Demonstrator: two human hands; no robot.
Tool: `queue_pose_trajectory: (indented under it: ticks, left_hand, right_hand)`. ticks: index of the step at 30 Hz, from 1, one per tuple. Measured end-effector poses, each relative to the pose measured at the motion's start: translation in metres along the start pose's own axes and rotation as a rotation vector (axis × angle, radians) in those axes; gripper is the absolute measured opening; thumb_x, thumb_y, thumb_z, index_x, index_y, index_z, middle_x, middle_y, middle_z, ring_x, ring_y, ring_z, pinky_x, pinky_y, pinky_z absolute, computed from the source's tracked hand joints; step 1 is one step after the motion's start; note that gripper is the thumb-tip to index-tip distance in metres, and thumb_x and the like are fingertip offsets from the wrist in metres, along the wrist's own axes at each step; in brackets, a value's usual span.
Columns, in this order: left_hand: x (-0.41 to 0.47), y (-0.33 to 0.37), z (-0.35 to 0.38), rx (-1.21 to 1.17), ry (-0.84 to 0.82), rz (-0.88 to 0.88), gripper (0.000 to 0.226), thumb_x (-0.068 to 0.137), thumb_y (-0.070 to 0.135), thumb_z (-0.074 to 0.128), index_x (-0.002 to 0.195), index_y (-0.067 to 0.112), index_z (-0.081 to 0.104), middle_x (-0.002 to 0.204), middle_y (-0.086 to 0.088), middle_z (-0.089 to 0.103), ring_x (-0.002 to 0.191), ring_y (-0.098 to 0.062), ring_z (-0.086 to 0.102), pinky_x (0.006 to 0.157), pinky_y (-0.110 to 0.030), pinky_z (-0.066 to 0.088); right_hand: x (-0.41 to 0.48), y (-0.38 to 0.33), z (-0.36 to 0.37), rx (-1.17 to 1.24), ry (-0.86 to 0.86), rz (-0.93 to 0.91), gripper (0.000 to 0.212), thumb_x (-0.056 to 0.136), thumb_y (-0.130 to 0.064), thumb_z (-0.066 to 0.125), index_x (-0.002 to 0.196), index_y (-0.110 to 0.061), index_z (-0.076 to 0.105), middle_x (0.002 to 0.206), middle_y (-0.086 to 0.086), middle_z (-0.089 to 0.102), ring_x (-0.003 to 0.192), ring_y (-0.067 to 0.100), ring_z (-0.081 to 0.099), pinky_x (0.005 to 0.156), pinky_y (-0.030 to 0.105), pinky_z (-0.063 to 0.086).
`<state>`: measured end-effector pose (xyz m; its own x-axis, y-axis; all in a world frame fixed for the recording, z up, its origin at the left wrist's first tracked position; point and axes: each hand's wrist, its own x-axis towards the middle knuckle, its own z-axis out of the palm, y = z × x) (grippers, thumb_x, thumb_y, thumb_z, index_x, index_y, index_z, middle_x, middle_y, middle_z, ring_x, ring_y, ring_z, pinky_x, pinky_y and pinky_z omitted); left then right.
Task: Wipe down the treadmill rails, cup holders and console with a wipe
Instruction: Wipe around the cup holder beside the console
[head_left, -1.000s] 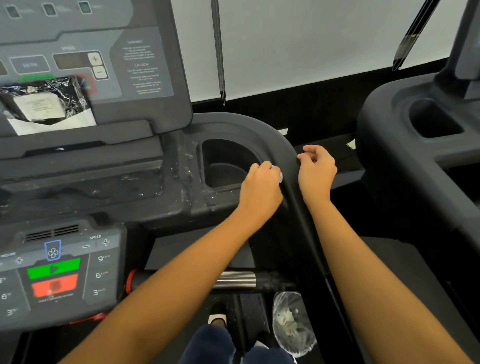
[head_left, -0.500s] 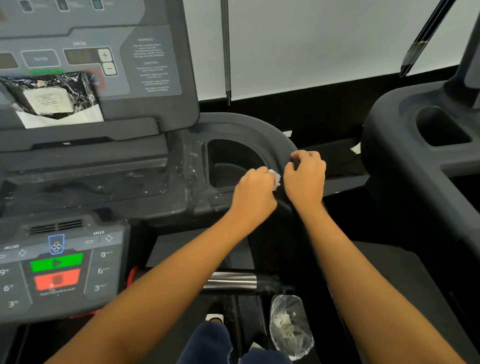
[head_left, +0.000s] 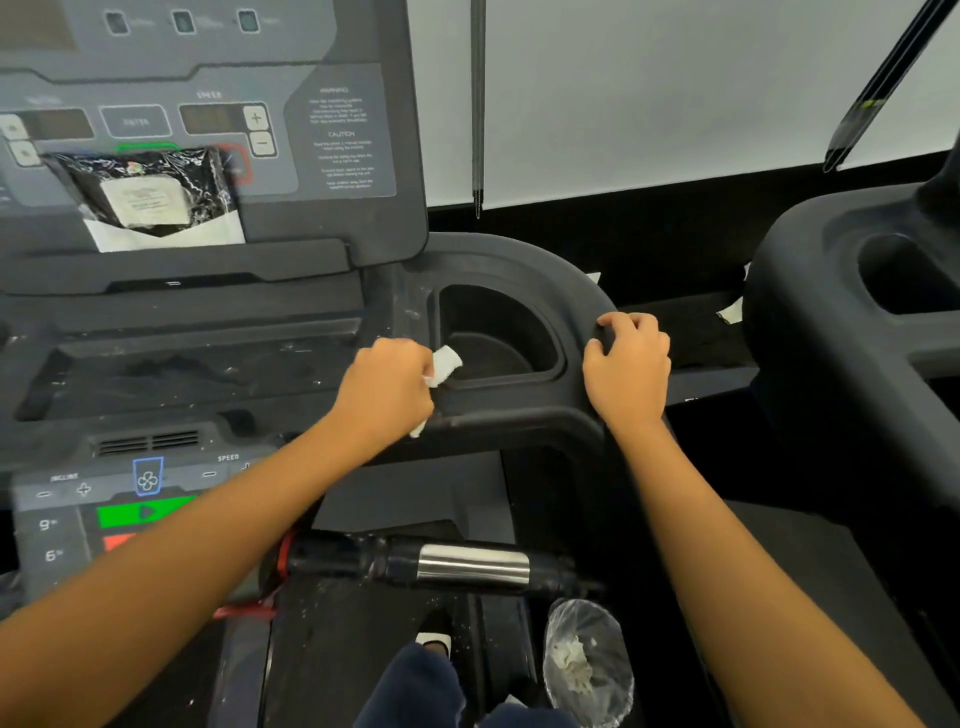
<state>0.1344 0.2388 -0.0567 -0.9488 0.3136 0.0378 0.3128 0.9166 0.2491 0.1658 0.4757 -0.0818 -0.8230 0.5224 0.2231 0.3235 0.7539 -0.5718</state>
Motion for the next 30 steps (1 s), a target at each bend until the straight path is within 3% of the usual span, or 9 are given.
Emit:
queue_pose_trajectory:
  ticks: [5,17,26,30]
  left_hand:
    - [0.019,0.009,-0.001,0.050,0.068,-0.057,0.020,0.076,-0.002,0.054,0.091,-0.002,0.068,0.083,-0.016,0.062,0.073,-0.038,0.060,0.059,-0.033,0.044]
    - [0.102,0.004,0.003,-0.079,0.185,-0.176,0.019,0.085,-0.001,0.055,0.100,0.000,0.066,0.096,-0.023,0.065,0.089,-0.042,0.062,0.065,-0.038,0.043]
    - [0.077,0.001,-0.001,-0.085,0.175,-0.057,0.015,0.083,-0.006,0.050,0.083,0.007,0.056,0.089,-0.015,0.061,0.083,-0.033,0.061,0.062,-0.030,0.037]
    - [0.037,-0.001,0.010,0.032,0.159,0.078,0.014,0.084,-0.004,0.052,0.093,0.003,0.060,0.083,-0.009,0.049,0.075,-0.025,0.053,0.060,-0.028,0.034]
  right_hand:
    - [-0.001,-0.004,0.001,-0.022,0.004,0.023,0.034,0.091,-0.022,0.056,0.124,-0.014,0.057,0.129,0.008,0.049,0.115,0.026,0.046,0.093,0.036,0.040]
    - [0.000,-0.007,0.005,-0.005,0.020,0.076,0.036,0.090,-0.026,0.058,0.125,-0.017,0.055,0.129,0.005,0.048,0.116,0.025,0.045,0.094,0.036,0.037]
    - [-0.001,-0.009,0.006,0.000,0.041,0.106,0.040,0.091,-0.028,0.058,0.128,-0.015,0.053,0.131,0.005,0.049,0.119,0.026,0.044,0.099,0.040,0.037]
    - [-0.003,-0.015,0.010,0.002,0.085,0.135,0.041,0.090,-0.031,0.058,0.128,-0.014,0.054,0.132,0.006,0.049,0.119,0.027,0.045,0.098,0.041,0.037]
